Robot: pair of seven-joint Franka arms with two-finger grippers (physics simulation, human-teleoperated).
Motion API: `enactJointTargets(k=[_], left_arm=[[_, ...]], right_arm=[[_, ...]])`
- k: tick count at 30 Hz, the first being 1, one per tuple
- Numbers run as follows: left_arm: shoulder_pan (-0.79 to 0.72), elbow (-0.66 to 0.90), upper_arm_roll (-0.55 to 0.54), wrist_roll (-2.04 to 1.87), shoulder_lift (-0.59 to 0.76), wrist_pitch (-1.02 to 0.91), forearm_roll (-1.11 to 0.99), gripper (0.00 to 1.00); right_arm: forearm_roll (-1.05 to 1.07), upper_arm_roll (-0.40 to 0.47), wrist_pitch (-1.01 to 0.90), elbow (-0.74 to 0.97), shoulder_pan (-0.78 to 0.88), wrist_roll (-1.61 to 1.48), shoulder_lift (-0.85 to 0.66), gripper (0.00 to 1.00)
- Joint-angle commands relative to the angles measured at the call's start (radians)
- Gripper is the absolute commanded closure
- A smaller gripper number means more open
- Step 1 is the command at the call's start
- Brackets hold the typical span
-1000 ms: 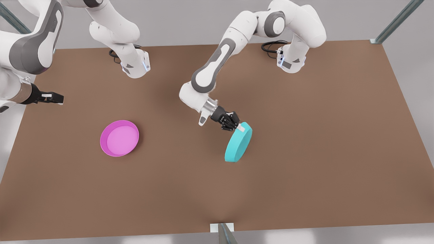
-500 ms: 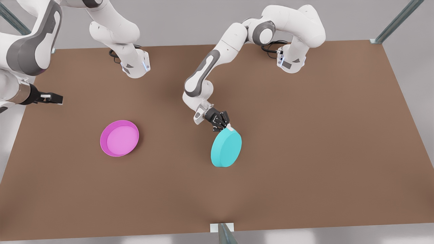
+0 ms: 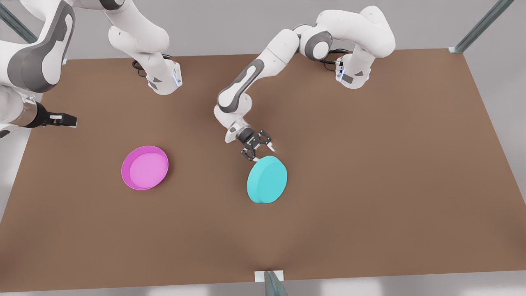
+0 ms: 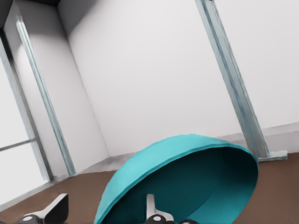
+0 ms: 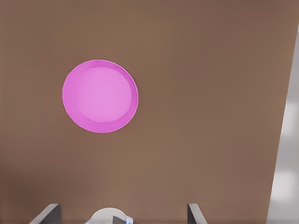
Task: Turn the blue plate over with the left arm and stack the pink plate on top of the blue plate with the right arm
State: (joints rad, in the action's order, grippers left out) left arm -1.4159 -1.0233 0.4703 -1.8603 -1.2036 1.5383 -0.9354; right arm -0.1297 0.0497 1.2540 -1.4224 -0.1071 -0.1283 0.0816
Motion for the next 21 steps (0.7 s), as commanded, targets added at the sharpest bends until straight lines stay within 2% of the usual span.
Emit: enactJointTargets(k=[1,4,5,6,8,9,10,11,12,13,14,15,16,17,18,19,20,21], left_arm=[[0.011,0.065,-0.006,-0.310,0.042,0.066,0.294,0.00],[0.011,0.186,-0.010,-0.323,0.050,0.137,0.654,0.00],[0.014,0.180,-0.012,-0.313,0.117,0.189,0.866,0.00],[0.074,0.172,-0.004,-0.200,0.223,0.163,1.021,0.00],[0.333,0.170,-0.010,0.441,0.475,-0.157,1.289,0.00],[0.478,0.172,-0.009,0.774,0.545,-0.345,1.360,0.00],[0.581,0.174,0.037,1.221,0.613,-0.515,1.311,0.00],[0.589,0.172,0.172,1.527,0.627,-0.537,1.227,0.00],[0.594,0.154,0.315,1.694,0.627,-0.537,1.228,0.00],[0.621,0.137,0.381,1.799,0.636,-0.537,1.228,0.00],[0.878,0.080,0.178,1.804,0.748,-0.524,1.233,0.00],[1.208,0.066,-0.310,1.687,0.806,-0.474,1.065,0.00],[1.379,-0.171,-0.601,1.638,0.938,-0.275,0.871,0.00],[1.385,-0.483,-0.602,1.749,1.134,-0.025,0.840,0.00],[1.398,-0.475,-0.601,1.776,1.136,-0.061,0.839,0.00],[1.391,-0.427,-0.610,1.724,1.089,-0.121,0.837,0.00],[1.388,-0.302,-0.611,1.673,0.992,-0.245,0.840,0.00],[1.388,-0.297,-0.611,1.665,0.980,-0.264,0.849,0.00]], right_arm=[[0.001,0.012,0.021,-0.015,-0.003,-0.002,0.001,0.00],[0.002,0.050,0.166,-0.118,-0.003,-0.002,0.052,0.00],[0.002,0.068,0.217,-0.095,-0.006,-0.002,0.153,0.00],[0.010,0.068,0.248,-0.101,-0.032,-0.016,0.193,0.00],[0.073,0.068,0.361,-0.102,-0.106,-0.109,0.362,0.00],[0.079,0.067,0.423,-0.107,-0.127,-0.151,0.422,0.00],[0.127,0.064,0.479,-0.121,-0.141,-0.157,0.463,0.00],[0.177,0.064,0.542,-0.159,-0.147,-0.174,0.486,0.00],[0.234,0.064,0.630,-0.239,-0.146,-0.188,0.484,0.00],[0.263,0.061,0.677,-0.282,-0.144,-0.188,0.484,0.00],[0.305,0.061,0.706,-0.317,-0.144,-0.197,0.483,0.00],[0.337,0.061,0.722,-0.337,-0.147,-0.214,0.483,0.00],[0.357,0.061,0.722,-0.355,-0.151,-0.224,0.477,0.00],[0.378,0.061,0.725,-0.375,-0.152,-0.241,0.469,0.00],[0.397,0.059,0.763,-0.424,-0.164,-0.258,0.448,0.00],[0.409,0.058,0.811,-0.469,-0.166,-0.278,0.426,0.00],[0.421,0.058,0.844,-0.507,-0.166,-0.298,0.411,0.00],[0.441,0.058,0.866,-0.536,-0.166,-0.327,0.399,0.00]])
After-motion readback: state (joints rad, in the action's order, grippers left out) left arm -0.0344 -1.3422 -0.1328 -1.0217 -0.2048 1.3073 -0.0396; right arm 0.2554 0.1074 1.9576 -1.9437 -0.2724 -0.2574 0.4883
